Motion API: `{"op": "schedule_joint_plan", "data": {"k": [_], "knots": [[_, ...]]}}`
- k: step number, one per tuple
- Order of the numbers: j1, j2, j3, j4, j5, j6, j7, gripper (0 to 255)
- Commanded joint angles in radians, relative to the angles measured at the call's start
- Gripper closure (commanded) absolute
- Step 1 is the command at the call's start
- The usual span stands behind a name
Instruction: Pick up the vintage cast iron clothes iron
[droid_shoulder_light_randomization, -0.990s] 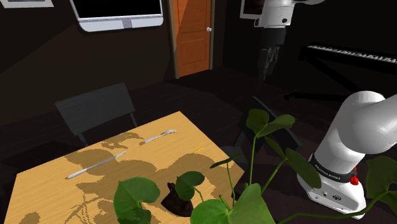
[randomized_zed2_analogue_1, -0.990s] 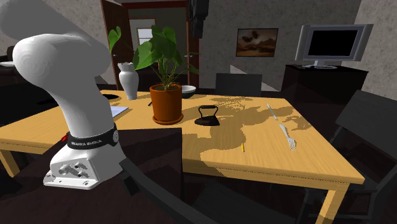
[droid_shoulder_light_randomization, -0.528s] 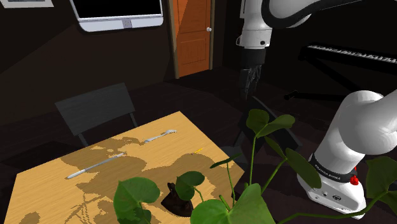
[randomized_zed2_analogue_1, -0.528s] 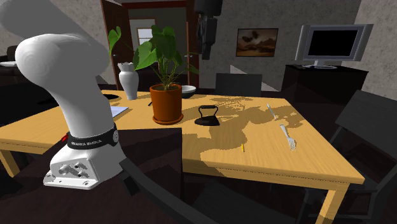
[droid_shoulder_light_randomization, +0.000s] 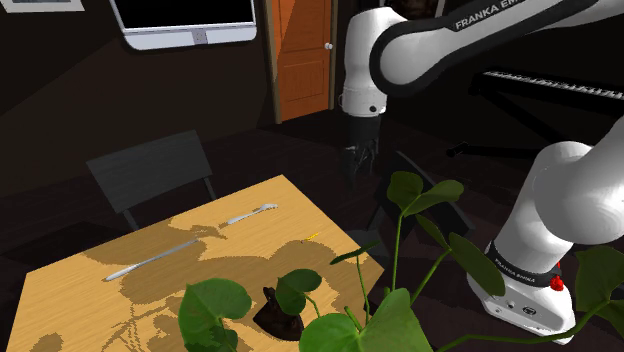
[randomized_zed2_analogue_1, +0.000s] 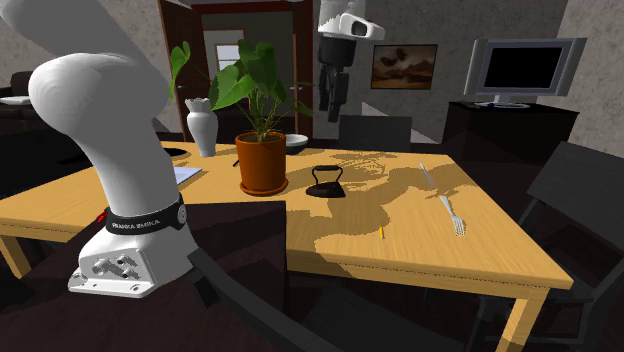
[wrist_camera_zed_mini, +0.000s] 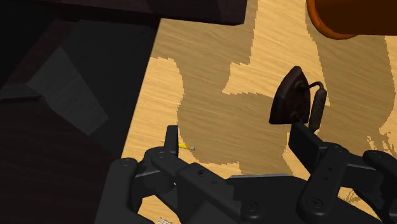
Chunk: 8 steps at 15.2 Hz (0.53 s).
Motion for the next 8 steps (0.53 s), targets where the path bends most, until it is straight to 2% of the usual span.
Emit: {"op": "schedule_joint_plan", "data": {"k": [1, 8], "knots": [[0.014, 0.064, 0.032, 0.012, 0.011, 0.058, 0.028, 0], [0.051, 0.309, 0.126, 0.095, -0.001, 0.233, 0.131, 0]]}}
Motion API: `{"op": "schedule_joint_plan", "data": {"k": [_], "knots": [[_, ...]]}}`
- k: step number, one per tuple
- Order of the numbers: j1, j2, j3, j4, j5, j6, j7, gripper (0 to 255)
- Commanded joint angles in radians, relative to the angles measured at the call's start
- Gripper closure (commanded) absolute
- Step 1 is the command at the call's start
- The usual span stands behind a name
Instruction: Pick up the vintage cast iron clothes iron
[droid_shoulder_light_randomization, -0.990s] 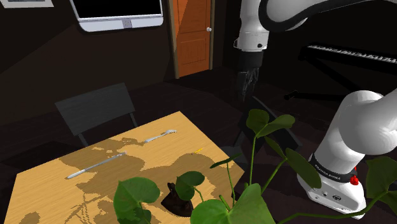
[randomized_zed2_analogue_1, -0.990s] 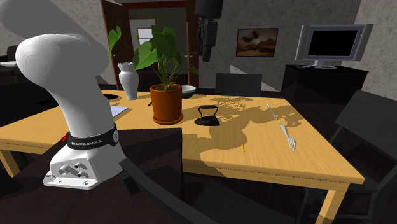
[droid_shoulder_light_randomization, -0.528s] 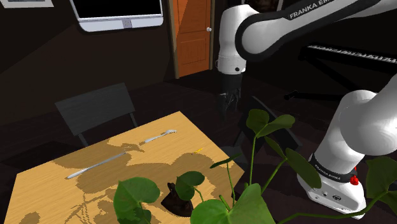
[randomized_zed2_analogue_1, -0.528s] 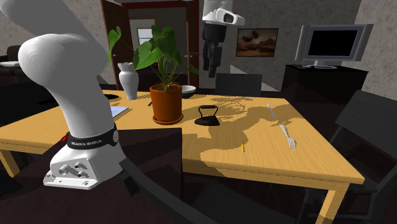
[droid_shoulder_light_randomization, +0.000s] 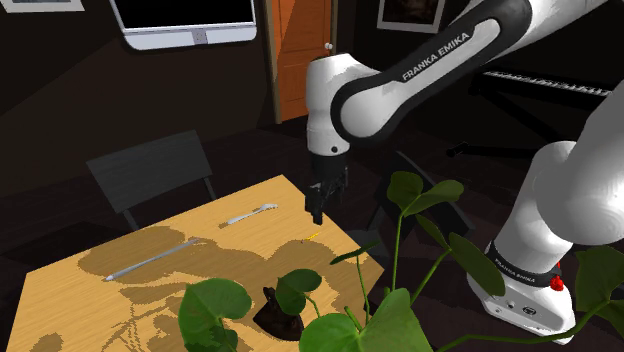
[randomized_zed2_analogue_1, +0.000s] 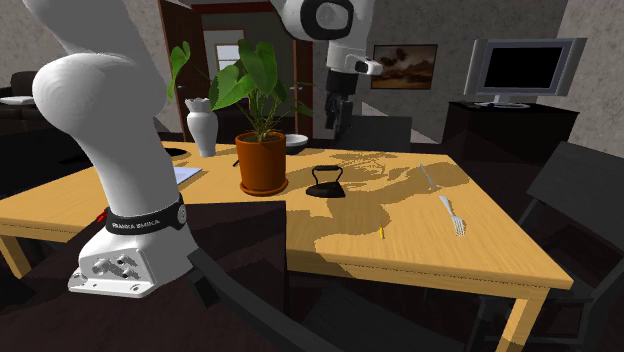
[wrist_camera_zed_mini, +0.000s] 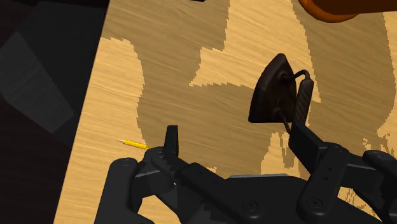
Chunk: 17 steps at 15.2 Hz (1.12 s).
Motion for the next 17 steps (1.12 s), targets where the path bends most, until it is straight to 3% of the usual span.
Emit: {"op": "schedule_joint_plan", "data": {"k": [1, 8, 17], "knots": [[0.009, 0.076, 0.021, 0.030, -0.014, 0.049, 0.031, 0], [0.065, 0.346, 0.064, 0.180, -0.118, 0.171, 0.169, 0], [0.205, 0.688, 0.029, 0.460, -0.260, 0.228, 0.321, 0]]}}
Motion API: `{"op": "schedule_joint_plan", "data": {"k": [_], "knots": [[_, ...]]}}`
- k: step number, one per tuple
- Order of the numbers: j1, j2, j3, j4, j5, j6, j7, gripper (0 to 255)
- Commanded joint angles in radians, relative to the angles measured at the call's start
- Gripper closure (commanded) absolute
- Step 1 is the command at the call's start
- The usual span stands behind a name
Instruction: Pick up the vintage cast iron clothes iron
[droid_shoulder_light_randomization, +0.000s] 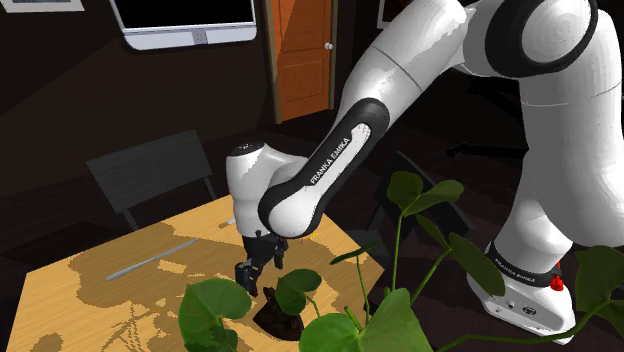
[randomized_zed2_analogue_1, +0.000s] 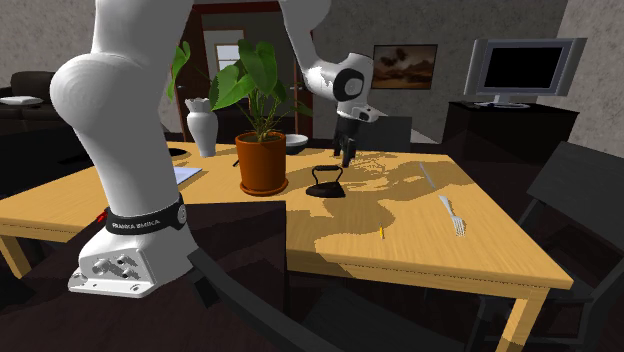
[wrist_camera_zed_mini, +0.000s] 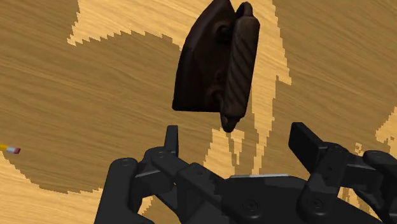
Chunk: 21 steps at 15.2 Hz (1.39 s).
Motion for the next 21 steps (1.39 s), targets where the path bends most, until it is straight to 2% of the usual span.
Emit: {"op": "schedule_joint_plan", "data": {"k": [1, 10, 11, 21], "knots": [[0.023, 0.053, -0.009, 0.041, -0.018, 0.012, 0.018, 0], [0.038, 0.124, -0.028, 0.050, -0.037, 0.072, 0.021, 0], [0.038, 0.124, -0.028, 0.049, -0.037, 0.073, 0.021, 255], [0.036, 0.113, -0.025, 0.048, -0.034, 0.064, 0.021, 255]]}}
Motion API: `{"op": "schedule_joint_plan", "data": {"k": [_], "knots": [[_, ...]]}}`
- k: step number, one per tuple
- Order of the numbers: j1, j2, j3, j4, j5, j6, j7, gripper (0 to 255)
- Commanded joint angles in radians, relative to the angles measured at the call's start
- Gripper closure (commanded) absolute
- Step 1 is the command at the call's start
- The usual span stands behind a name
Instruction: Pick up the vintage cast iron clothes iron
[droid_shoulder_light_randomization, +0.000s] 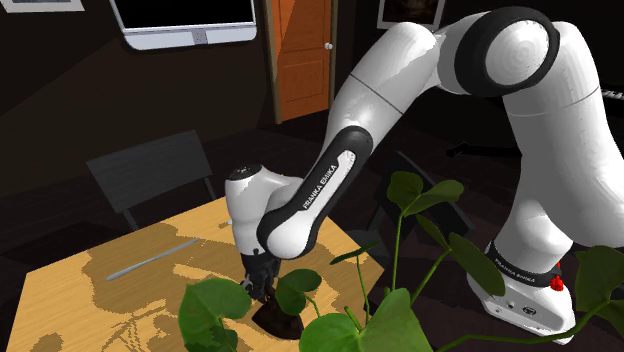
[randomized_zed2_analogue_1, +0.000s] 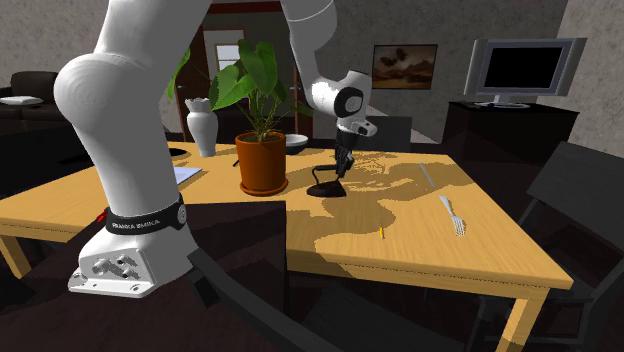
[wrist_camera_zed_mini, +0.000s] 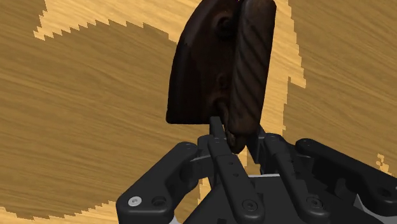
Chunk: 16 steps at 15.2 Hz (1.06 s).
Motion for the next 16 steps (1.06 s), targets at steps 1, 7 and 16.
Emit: {"op": "schedule_joint_plan", "data": {"k": [1, 7, 16], "knots": [[-0.003, -0.016, 0.004, -0.003, 0.004, -0.013, 0.000, 255], [-0.017, -0.080, 0.021, -0.009, 0.022, -0.070, -0.004, 255], [-0.031, -0.151, 0.038, -0.006, 0.044, -0.141, -0.009, 255]]}}
